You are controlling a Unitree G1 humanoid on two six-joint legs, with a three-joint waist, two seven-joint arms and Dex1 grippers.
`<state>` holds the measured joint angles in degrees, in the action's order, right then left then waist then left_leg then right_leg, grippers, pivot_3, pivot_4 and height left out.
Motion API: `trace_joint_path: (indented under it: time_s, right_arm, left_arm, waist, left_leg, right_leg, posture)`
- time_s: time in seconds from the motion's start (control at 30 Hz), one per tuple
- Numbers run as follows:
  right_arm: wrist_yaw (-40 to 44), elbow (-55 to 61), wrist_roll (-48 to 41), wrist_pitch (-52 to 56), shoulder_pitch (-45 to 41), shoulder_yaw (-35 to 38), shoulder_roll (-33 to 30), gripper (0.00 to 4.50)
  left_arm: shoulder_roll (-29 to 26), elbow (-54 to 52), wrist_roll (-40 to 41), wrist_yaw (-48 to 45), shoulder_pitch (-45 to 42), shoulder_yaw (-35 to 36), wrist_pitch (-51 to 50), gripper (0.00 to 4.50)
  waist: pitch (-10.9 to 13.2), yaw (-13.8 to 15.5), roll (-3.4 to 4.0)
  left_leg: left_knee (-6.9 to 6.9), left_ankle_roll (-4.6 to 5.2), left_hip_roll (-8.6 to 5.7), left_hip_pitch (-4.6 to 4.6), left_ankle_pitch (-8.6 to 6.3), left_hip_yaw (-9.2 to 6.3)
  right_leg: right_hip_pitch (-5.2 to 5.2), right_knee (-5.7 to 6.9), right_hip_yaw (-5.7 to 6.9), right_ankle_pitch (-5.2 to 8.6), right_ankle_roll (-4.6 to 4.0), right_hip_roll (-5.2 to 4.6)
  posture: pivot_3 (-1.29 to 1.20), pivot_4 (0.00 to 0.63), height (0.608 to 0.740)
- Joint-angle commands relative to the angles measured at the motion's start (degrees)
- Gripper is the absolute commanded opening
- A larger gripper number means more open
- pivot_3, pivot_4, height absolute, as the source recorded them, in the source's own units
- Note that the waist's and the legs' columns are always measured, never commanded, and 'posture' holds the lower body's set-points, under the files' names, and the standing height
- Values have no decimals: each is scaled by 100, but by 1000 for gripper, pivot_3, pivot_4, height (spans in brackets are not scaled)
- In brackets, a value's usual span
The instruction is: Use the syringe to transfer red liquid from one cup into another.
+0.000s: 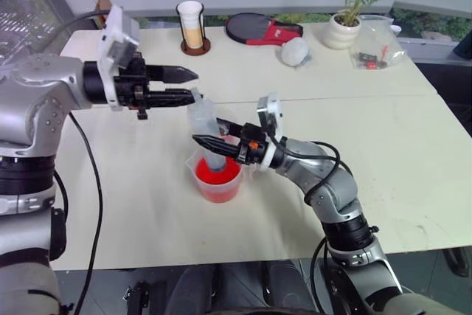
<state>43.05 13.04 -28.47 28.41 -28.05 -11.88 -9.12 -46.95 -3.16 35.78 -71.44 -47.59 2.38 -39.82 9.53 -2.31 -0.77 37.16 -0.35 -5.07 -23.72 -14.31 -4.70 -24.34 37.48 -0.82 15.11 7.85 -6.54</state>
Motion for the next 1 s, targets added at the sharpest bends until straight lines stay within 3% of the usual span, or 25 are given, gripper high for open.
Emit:
trace_joint_path:
  time_s: [0.03,0.57,0.9,1.0]
  right_arm:
    - [30,337,-119,-5,38,-67,36,1386]
    - [-30,438,-157,8,247,-289,12,1386]
    - [-97,457,-107,-36,306,-260,-29,1386]
    - [-106,462,-100,-48,308,-246,-40,1386]
  left_arm:
    - [-12,-79,106,18,-198,113,-16,21]
    - [-94,125,181,-236,-1051,120,-52,21]
    - [-26,375,162,-414,-1147,106,-32,21]
    - [-31,443,198,-440,-1193,131,-72,998]
  waist:
    - [0,-4,0]
    - [0,-10,0]
    - [0,-10,0]
    - [0,-7,0]
  left_leg:
    - [0,0,0,0,0,0]
    - [-1,0,0,1,0,0]
    - [-1,0,0,1,0,1]
    - [-1,0,0,0,0,0]
  right_leg:
    - [0,0,0,0,0,0]
    - [0,0,0,0,0,1]
    - [0,0,0,0,0,1]
    - [0,0,0,0,0,1]
  posture:
    - [0,150,739]
    - [0,150,739]
    - [0,150,739]
    - [0,150,739]
